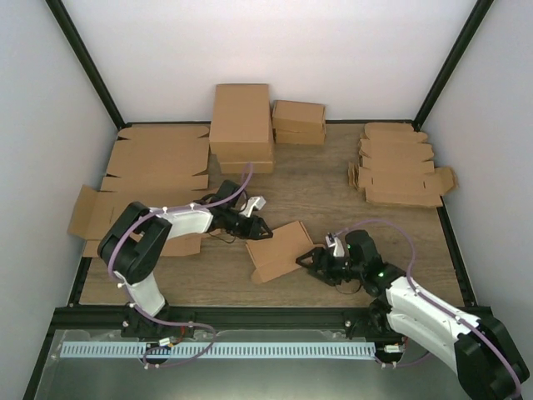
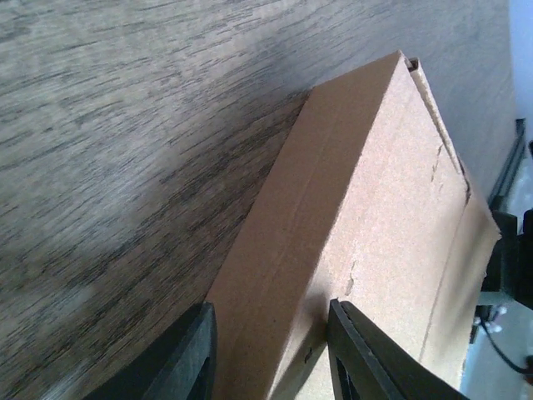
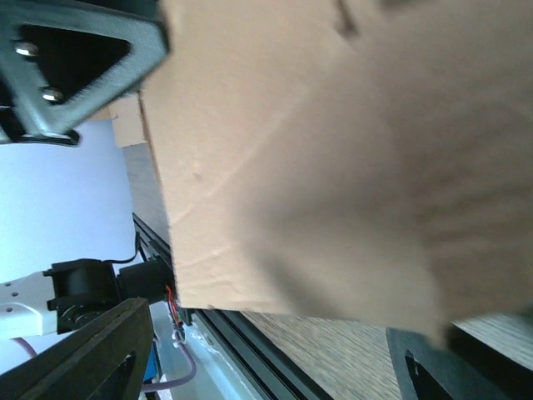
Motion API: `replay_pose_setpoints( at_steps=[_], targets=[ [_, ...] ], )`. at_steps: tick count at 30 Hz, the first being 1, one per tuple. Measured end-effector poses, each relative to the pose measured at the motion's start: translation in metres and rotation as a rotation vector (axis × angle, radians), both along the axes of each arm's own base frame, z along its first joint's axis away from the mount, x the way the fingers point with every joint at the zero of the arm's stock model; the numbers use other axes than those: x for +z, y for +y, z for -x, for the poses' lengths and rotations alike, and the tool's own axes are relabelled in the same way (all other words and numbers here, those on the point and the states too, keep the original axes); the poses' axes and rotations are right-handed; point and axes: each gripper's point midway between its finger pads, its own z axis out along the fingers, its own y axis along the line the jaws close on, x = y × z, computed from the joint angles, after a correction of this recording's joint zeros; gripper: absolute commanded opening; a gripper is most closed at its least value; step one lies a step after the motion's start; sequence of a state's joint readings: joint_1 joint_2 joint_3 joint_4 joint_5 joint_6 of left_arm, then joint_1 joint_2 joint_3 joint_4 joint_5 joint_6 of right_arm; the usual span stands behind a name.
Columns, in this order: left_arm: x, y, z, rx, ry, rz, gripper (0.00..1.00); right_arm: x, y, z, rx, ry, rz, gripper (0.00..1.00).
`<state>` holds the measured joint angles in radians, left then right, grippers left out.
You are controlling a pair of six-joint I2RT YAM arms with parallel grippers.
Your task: Fold the paper box
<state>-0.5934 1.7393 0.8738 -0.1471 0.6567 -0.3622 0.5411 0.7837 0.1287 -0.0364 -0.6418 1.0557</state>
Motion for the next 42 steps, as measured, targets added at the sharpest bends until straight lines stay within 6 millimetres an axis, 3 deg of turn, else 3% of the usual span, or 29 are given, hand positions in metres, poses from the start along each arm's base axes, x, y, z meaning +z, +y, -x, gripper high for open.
replay_pose_setpoints(
  at_steps=[6,22,27,32,37,42],
  targets=[
    [-0.001,0.001,-0.002,0.008,0.071,0.087,0.33,0.021,0.006,-0.014,0.008,-0.076,-0.005,0.80],
    [-0.004,0.017,-0.022,0.062,0.159,0.199,0.23,0.006,0.011,-0.022,0.015,-0.030,0.032,0.80],
    [-0.027,0.024,-0.021,0.091,0.203,0.138,0.23,0.019,0.020,-0.037,0.022,-0.072,0.009,0.79],
    [-0.026,0.022,-0.026,0.089,0.201,0.130,0.23,0.034,0.032,-0.053,0.047,-0.127,-0.011,0.75],
    [-0.025,0.022,-0.027,0.093,0.191,0.124,0.23,0.034,0.043,-0.068,0.073,-0.139,0.004,0.78],
    [-0.025,0.027,-0.028,0.115,0.172,0.097,0.23,0.028,0.048,-0.078,0.089,-0.137,0.025,0.63]
  ],
)
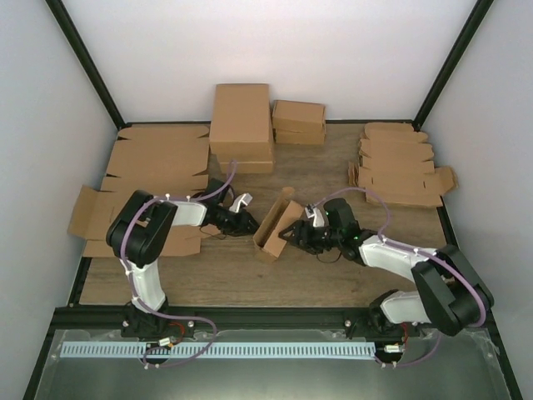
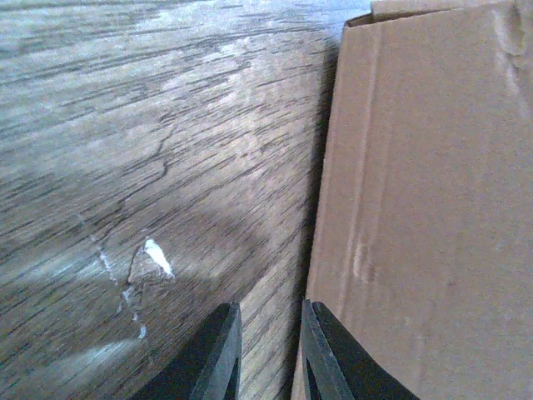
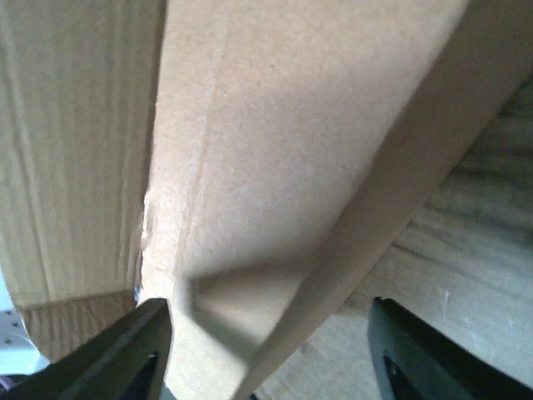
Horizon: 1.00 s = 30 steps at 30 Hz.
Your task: Fold the paper box
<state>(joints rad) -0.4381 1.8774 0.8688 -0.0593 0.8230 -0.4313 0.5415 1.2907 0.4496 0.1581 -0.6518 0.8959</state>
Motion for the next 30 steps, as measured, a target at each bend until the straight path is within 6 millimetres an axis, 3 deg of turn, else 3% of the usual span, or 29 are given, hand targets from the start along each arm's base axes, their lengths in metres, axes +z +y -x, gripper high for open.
replay_pose_setpoints(
  at_steps=[3,10,21,25,30],
  targets=[
    [0.000,0.001,0.001,0.005,-0.002,-0.008,0.23,-0.002,0.005,-0.007,0.007,0.007,0.006,0.52],
    [0.004,0.005,0.004,0.012,-0.005,-0.018,0.23,-0.002,0.014,-0.014,0.033,-0.002,-0.009,0.42],
    [0.010,0.002,0.008,0.015,-0.028,-0.031,0.24,-0.003,0.037,-0.020,0.095,-0.012,-0.034,0.42],
    [0.008,0.005,0.006,0.030,-0.036,-0.054,0.29,-0.004,0.043,-0.024,0.102,-0.011,-0.030,0.42],
    [0.008,0.013,0.004,0.056,-0.056,-0.102,0.44,-0.005,0.045,-0.026,0.105,-0.021,-0.030,0.42]
  ],
)
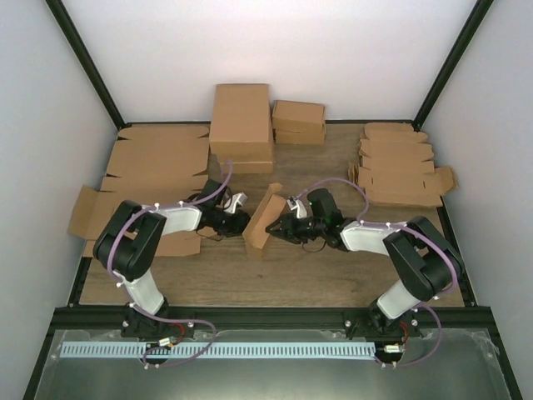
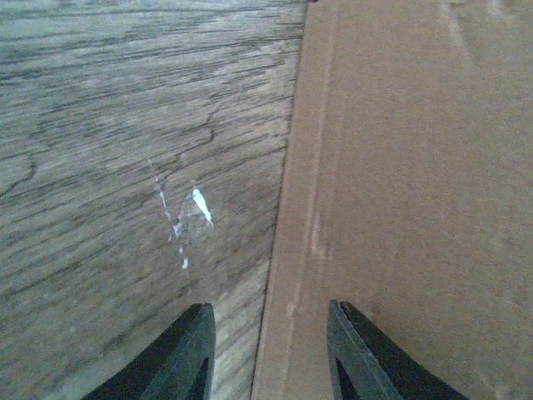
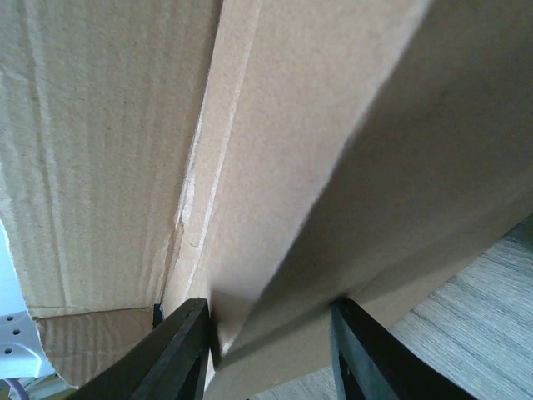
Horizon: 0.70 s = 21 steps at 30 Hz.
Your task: Fold the paper box
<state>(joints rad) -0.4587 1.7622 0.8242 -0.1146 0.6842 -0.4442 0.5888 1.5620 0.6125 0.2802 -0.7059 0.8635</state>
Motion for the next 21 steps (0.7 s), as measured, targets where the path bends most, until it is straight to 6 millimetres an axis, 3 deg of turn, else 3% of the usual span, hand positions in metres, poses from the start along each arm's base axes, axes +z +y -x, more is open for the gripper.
replay_pose_setpoints(
  at_steps=[5,11,15,21],
  targets=[
    [0.017,0.010,0.000,0.035,-0.057,-0.031,0.55,0.000,0.002,0.000,0.008,-0.012,-0.001,0.42],
    [0.072,0.017,0.002,0.061,-0.219,0.006,0.62,0.001,0.003,0.000,0.017,-0.027,0.008,0.42],
    [0.100,0.020,0.014,0.060,-0.303,0.046,0.62,0.001,0.005,-0.001,0.022,-0.036,0.021,0.42],
    [0.126,0.031,0.038,0.043,-0.398,0.079,0.67,0.001,0.005,-0.001,0.030,-0.040,0.030,0.43]
  ],
)
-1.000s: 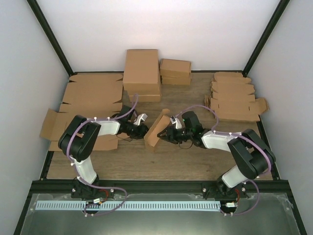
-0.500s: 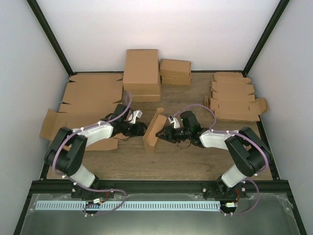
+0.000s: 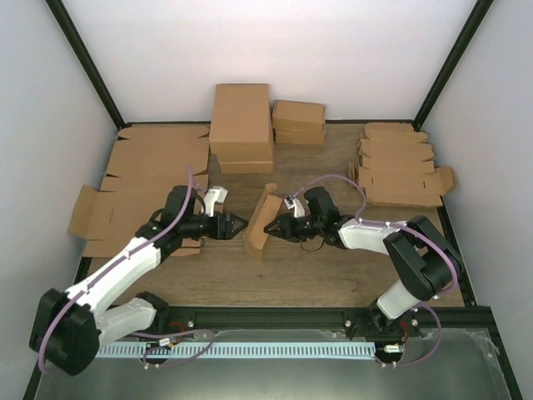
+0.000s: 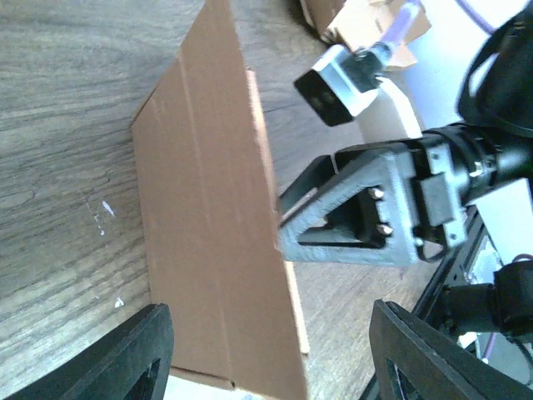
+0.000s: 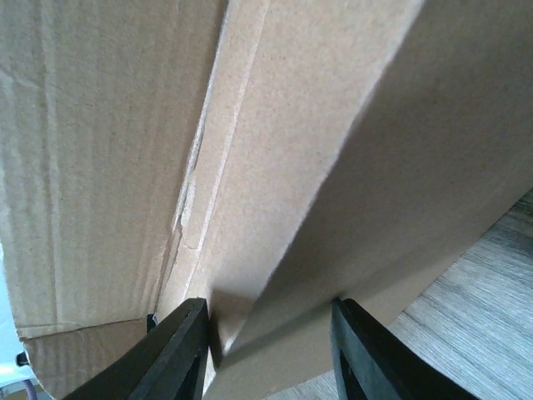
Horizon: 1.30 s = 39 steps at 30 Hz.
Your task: Fold the paper box
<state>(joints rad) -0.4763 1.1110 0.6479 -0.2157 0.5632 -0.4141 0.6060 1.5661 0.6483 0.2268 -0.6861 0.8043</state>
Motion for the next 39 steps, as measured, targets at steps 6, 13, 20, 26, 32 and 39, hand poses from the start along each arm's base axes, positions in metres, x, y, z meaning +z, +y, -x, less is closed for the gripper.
replay_pose_setpoints(
  at_steps=[6,13,20,26,32,39],
  targets=[
    [0.012,0.003,0.016,-0.013,-0.051,0.014,0.57,0.000,0.001,-0.001,0.003,0.003,0.009,0.43],
    [0.002,-0.010,0.041,-0.127,-0.119,-0.128,0.61,0.000,0.002,-0.002,0.006,0.001,0.010,0.43],
    [0.023,-0.019,0.051,-0.217,-0.326,-0.235,0.72,0.000,0.002,-0.002,0.012,-0.005,0.015,0.43],
    [0.044,-0.015,0.051,-0.303,-0.513,-0.298,0.77,0.001,0.002,-0.003,0.019,-0.003,0.027,0.44],
    [0.043,-0.015,0.033,-0.234,-0.482,-0.350,0.75,0.002,-0.004,-0.002,0.005,-0.021,0.063,0.52],
    [0.050,-0.021,0.023,-0.098,-0.356,-0.261,0.80,0.030,-0.010,-0.018,0.008,-0.153,0.147,0.61]
  ],
)
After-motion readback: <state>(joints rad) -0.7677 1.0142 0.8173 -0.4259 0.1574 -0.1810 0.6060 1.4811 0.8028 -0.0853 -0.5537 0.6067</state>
